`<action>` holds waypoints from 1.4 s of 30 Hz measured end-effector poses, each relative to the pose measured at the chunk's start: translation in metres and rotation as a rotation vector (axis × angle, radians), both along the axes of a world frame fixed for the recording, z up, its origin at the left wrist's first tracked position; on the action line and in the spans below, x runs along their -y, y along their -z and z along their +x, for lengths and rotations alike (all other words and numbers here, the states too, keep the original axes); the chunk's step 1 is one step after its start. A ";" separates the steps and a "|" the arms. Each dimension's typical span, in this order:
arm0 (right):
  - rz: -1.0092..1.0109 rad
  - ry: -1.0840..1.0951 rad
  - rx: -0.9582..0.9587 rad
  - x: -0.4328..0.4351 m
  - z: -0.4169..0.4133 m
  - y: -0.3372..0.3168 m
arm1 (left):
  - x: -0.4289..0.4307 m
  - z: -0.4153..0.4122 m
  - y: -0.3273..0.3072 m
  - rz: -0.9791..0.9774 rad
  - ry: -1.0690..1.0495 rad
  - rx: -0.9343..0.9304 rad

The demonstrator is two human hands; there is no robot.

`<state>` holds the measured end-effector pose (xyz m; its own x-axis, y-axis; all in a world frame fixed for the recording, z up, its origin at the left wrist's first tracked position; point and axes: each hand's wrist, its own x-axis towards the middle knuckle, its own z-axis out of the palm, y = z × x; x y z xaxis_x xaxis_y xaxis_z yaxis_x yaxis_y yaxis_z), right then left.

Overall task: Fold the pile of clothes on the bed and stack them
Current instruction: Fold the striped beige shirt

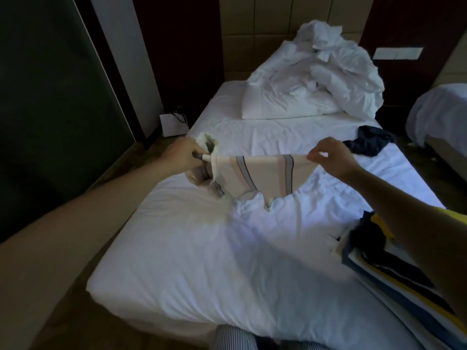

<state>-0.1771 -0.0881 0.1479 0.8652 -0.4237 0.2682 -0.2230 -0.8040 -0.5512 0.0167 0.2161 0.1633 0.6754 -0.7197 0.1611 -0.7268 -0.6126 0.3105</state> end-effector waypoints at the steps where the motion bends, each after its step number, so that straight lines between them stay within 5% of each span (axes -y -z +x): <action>1: 0.073 -0.013 -0.035 -0.006 -0.011 0.009 | -0.009 -0.010 0.008 0.091 0.057 -0.013; 4: 0.240 -0.088 -0.411 -0.031 -0.041 0.036 | -0.033 -0.034 0.044 0.314 0.104 -0.041; 6: 0.146 -0.150 -0.685 -0.045 -0.059 0.052 | -0.045 -0.051 0.070 0.474 0.151 -0.080; 11: 0.136 -0.210 -0.966 -0.066 -0.086 0.108 | -0.064 -0.085 0.121 0.707 0.274 -0.543; 16: 0.329 -0.090 -0.772 -0.062 -0.080 0.133 | -0.060 -0.082 0.138 0.736 0.211 -0.488; 26: 0.245 0.224 -0.287 -0.063 -0.002 0.153 | 0.005 -0.036 0.172 0.247 -0.383 -0.092; 31: -0.041 -0.144 -0.502 -0.106 0.004 0.208 | 0.040 -0.072 0.229 0.140 -0.055 0.136; 35: -0.122 -0.242 -0.713 -0.123 -0.005 0.261 | 0.055 -0.103 0.275 0.365 0.233 -0.065; 42: 0.011 0.027 -0.813 -0.118 -0.011 0.282 | 0.008 -0.079 0.310 0.513 -0.149 -0.149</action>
